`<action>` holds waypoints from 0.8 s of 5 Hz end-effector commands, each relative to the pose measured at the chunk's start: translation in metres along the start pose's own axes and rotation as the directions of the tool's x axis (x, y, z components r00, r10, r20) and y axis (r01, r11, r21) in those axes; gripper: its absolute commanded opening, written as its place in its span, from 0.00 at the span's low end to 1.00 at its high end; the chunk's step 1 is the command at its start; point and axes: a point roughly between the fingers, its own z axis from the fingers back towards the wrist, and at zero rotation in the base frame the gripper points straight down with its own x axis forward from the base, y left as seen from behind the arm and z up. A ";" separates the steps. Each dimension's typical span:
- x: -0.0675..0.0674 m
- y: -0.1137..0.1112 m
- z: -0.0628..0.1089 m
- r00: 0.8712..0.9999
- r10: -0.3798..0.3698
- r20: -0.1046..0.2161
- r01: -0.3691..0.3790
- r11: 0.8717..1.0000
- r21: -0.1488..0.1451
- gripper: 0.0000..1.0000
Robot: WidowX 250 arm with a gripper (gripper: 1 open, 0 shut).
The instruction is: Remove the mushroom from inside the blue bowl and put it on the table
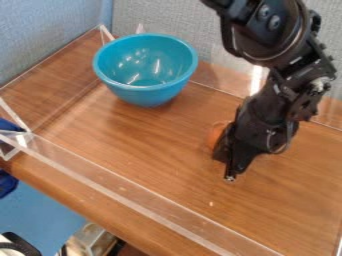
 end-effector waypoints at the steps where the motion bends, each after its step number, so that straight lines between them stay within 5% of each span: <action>1: -0.002 0.009 0.012 0.999 0.023 0.026 -0.024 0.998 0.057 0.00; 4: -0.005 0.015 0.015 0.999 0.032 0.014 -0.033 0.993 0.113 0.00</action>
